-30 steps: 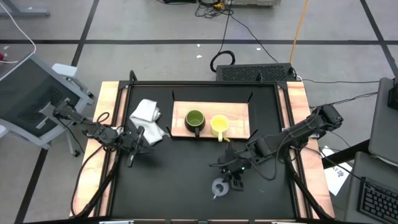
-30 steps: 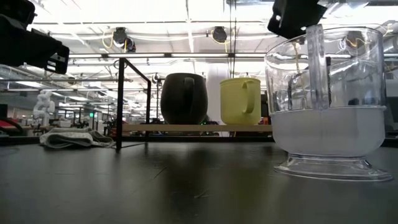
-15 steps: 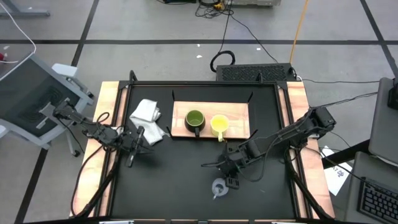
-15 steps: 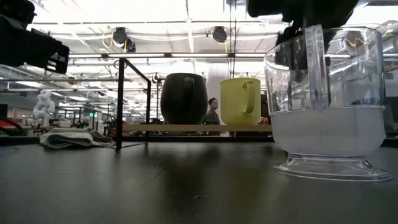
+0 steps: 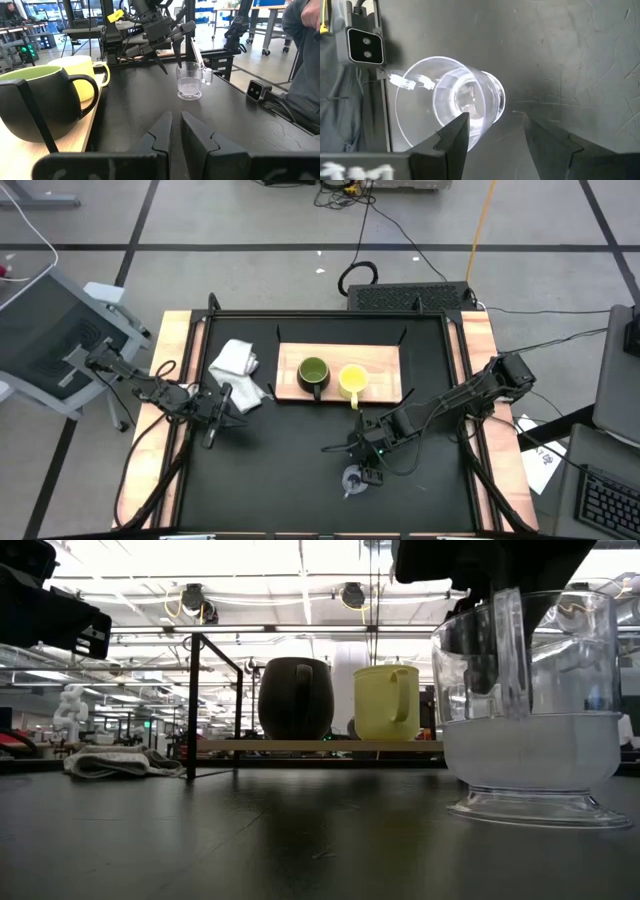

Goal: Stack small to large cups/mugs on shelf
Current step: Put the transparent mug on the shelf

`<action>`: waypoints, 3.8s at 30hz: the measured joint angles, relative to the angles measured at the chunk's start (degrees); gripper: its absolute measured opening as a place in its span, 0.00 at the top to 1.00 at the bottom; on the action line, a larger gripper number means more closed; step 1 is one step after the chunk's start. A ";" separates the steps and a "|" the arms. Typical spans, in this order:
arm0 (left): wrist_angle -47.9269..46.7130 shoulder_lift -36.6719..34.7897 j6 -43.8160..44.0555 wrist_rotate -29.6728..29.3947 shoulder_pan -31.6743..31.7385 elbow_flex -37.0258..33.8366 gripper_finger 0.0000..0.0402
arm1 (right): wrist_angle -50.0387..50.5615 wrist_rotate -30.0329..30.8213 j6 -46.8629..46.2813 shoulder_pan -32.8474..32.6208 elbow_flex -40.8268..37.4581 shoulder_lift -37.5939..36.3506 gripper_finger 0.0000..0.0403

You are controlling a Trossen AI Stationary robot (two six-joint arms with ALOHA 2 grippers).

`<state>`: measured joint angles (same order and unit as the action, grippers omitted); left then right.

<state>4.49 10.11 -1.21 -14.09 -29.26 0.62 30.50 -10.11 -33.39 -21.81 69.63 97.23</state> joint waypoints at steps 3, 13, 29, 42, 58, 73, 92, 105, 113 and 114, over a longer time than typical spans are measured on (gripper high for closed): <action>-0.04 0.00 0.00 0.00 -0.02 0.00 0.90 | -0.02 0.00 0.04 -0.01 0.00 0.40 0.56; -0.07 -0.02 0.00 0.01 0.00 0.00 0.90 | 1.16 -0.63 0.41 -0.04 -0.04 3.77 0.57; -0.05 0.00 0.00 0.02 0.00 0.00 0.90 | 1.53 -0.57 13.79 -0.21 -0.04 3.48 0.98; -1.07 -0.02 0.24 0.02 0.00 0.00 0.90 | 4.37 4.38 29.55 -3.05 0.01 3.41 1.00; -1.22 -0.02 0.20 0.02 0.00 0.00 0.90 | 9.98 13.24 32.26 -2.93 -0.04 -6.24 1.00; -1.29 -0.02 -0.10 0.02 0.00 0.00 0.90 | 21.37 13.36 36.16 4.78 -0.07 -12.18 1.00; -1.38 -0.02 -0.07 0.02 0.00 0.00 0.90 | 23.41 13.33 53.41 17.64 0.02 -14.02 1.00; -1.73 0.00 -1.28 -1.21 -0.02 0.02 0.90 | 22.95 8.70 62.44 27.07 0.04 -20.85 1.00; -1.73 0.00 -1.36 -1.42 0.00 0.02 0.90 | 23.96 6.86 67.52 30.62 0.04 -20.59 1.00; -1.73 0.00 -1.36 -1.42 -0.02 0.02 0.90 | 23.96 6.90 67.50 31.32 0.04 -20.51 1.00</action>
<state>2.76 10.11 -2.57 -15.51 -29.28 0.64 54.46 -3.21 34.11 9.51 69.67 76.72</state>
